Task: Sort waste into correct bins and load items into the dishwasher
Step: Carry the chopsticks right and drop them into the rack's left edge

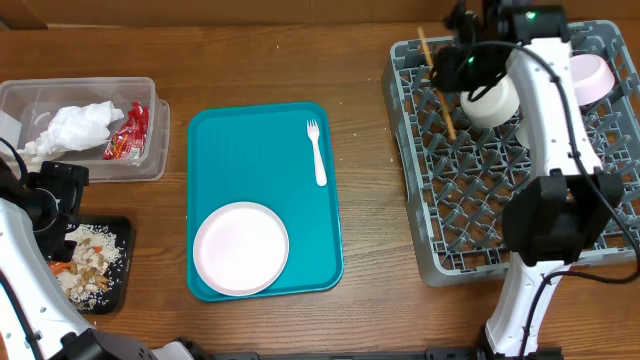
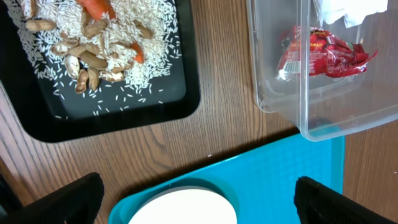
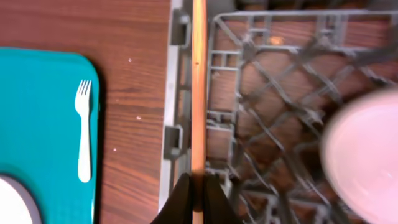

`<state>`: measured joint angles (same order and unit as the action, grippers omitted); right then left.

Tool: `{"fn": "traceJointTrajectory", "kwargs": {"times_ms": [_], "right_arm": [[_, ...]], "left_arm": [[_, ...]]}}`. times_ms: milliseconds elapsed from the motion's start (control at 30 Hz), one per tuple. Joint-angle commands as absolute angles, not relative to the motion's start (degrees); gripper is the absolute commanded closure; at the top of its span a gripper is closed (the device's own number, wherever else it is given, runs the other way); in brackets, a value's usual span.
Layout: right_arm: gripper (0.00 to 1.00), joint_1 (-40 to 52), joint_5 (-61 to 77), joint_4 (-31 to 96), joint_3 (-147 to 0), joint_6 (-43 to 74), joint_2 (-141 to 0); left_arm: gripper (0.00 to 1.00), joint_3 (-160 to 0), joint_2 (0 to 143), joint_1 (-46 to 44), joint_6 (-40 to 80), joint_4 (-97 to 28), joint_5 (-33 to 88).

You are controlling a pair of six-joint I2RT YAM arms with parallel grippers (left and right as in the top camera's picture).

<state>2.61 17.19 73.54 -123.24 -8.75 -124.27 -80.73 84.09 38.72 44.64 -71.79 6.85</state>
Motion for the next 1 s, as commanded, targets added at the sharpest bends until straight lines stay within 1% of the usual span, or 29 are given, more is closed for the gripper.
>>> {"fn": "traceJointTrajectory", "kwargs": {"times_ms": [0, 33, 133, 167, 400, 467, 600, 700, 767, 833, 900, 967], "right_arm": [[0.96, 4.2, 18.7, 69.3, -117.7, -10.0, -123.4], [0.91, 4.2, 18.5, 68.3, -116.9, -9.3, -123.4], [0.64, 4.2, 13.6, 65.8, -115.5, -4.8, -123.4], [0.59, 4.2, 12.8, 65.5, -115.6, -4.3, -123.4], [0.56, 4.9, 13.0, 67.0, -116.6, -2.7, -122.8], [0.56, 6.0, 15.4, 68.7, -118.3, -2.5, -122.2], [0.56, 10.1, 19.2, 69.0, -120.5, -2.3, -119.4], [0.55, 14.7, 19.3, 66.9, -120.5, 1.5, -118.8], [0.55, 18.1, 17.0, 65.2, -119.7, 4.5, -119.3], [0.55, 23.0, 8.9, 62.3, -117.8, 11.2, -120.5], [0.54, 26.7, 3.1, 59.3, -115.1, 15.2, -121.3], [0.53, 29.2, 0.2, 57.0, -113.0, 17.3, -122.3]], "left_arm": [[0.00, -81.2, 84.3, 38.6, 44.1, -71.7, 6.4], [0.00, -81.2, 84.3, 38.6, 44.2, -71.7, 6.4], [0.00, -81.2, 84.3, 38.6, 44.1, -71.7, 6.4], [0.00, -81.2, 84.3, 38.6, 44.2, -71.7, 6.4], [0.00, -81.2, 84.3, 38.6, 44.1, -71.7, 6.4], [0.00, -81.2, 84.3, 38.6, 44.2, -71.7, 6.4], [0.00, -81.2, 84.3, 38.6, 44.1, -71.7, 6.4], [0.00, -81.2, 84.3, 38.6, 44.2, -71.7, 6.4], [0.00, -81.2, 84.3, 38.6, 44.1, -71.7, 6.4], [0.00, -81.2, 84.3, 38.6, 44.1, -71.7, 6.4], [0.00, -81.2, 84.3, 38.6, 44.2, -71.7, 6.4], [0.00, -81.2, 84.3, 38.6, 44.2, -71.7, 6.4]]}}
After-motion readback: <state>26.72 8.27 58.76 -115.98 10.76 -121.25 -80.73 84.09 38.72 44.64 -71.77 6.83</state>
